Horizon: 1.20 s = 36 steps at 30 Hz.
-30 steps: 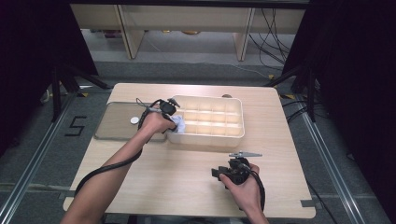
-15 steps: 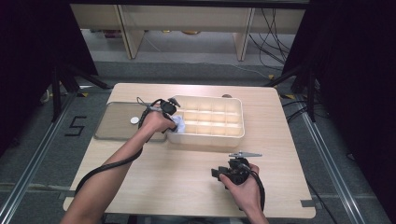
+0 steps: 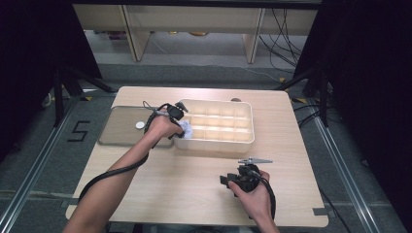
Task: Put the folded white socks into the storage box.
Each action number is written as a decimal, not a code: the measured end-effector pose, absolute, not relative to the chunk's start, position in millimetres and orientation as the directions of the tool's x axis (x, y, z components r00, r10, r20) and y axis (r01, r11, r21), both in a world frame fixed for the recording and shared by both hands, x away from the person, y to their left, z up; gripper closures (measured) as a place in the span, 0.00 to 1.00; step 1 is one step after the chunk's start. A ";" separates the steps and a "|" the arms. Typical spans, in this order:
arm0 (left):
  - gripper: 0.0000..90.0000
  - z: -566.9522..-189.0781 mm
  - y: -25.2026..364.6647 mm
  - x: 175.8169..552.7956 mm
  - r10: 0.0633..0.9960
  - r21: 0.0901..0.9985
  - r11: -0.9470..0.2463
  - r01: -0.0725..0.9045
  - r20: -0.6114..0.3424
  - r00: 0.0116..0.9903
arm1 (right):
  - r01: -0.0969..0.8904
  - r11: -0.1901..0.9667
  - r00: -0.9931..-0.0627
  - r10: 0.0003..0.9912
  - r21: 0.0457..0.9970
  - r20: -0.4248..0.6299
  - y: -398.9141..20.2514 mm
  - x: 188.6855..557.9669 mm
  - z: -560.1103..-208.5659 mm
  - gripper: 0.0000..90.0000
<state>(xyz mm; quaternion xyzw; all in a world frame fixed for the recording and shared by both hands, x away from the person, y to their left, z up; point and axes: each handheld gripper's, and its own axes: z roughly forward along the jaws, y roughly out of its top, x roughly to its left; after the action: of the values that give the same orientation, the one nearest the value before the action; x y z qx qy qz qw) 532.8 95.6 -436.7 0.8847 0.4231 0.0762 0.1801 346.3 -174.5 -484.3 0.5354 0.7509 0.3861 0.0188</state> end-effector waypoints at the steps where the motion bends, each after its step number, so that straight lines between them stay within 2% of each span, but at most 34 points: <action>1: 0.84 -436.7 95.6 532.9 0.776 0.382 -0.578 0.721 -0.018 0.631 | 0.792 0.128 -0.425 0.818 0.597 0.388 -174.3 346.2 -484.3 0.68; 3: 0.84 -436.8 95.8 532.8 0.775 0.385 -0.577 0.720 -0.019 0.631 | 0.794 0.128 -0.423 0.818 0.594 0.390 -174.0 346.1 -484.7 0.68; 4: 0.84 -436.8 96.0 532.5 0.776 0.387 -0.575 0.721 -0.021 0.630 | 0.834 0.079 -0.365 0.821 0.546 0.439 -169.9 342.6 -482.0 0.68; 6: 0.84 -436.9 96.7 532.1 0.778 0.395 -0.568 0.722 -0.028 0.628 | 0.805 0.123 -0.409 0.824 0.580 0.392 -173.3 345.6 -484.4 0.68; 10: 0.83 -436.4 97.4 531.7 0.774 0.396 -0.572 0.718 -0.029 0.632 | 0.784 0.119 -0.429 0.814 0.610 0.392 -174.0 346.4 -485.2 0.68; 19: 0.82 -434.9 97.1 530.0 0.785 0.416 -0.550 0.725 -0.039 0.618 | 0.794 0.104 -0.412 0.817 0.599 0.404 -173.3 345.5 -484.5 0.68; 25: 0.75 -430.3 100.4 529.0 0.782 0.444 -0.537 0.717 -0.054 0.620 | 0.782 0.121 -0.431 0.814 0.611 0.390 -174.6 346.8 -484.8 0.68; 31: 0.63 -424.3 100.6 526.8 0.793 0.478 -0.509 0.716 -0.063 0.606 | 0.781 0.125 -0.430 0.818 0.611 0.383 -174.9 346.8 -484.4 0.68; 34: 0.59 -417.1 100.5 526.3 0.796 0.511 -0.491 0.705 -0.065 0.602 | 0.797 0.111 -0.406 0.826 0.593 0.391 -173.7 345.5 -482.7 0.68; 36: 0.58 -413.5 99.9 526.7 0.798 0.537 -0.483 0.692 -0.056 0.600 | 0.785 0.128 -0.426 0.822 0.606 0.378 -175.5 346.7 -483.4 0.68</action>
<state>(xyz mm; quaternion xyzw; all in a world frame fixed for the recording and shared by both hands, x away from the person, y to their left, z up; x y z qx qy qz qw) 526.7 99.9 -413.5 0.8551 0.4356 0.1008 0.2625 346.7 -175.5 -483.4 0.5350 0.7507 0.3869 0.0237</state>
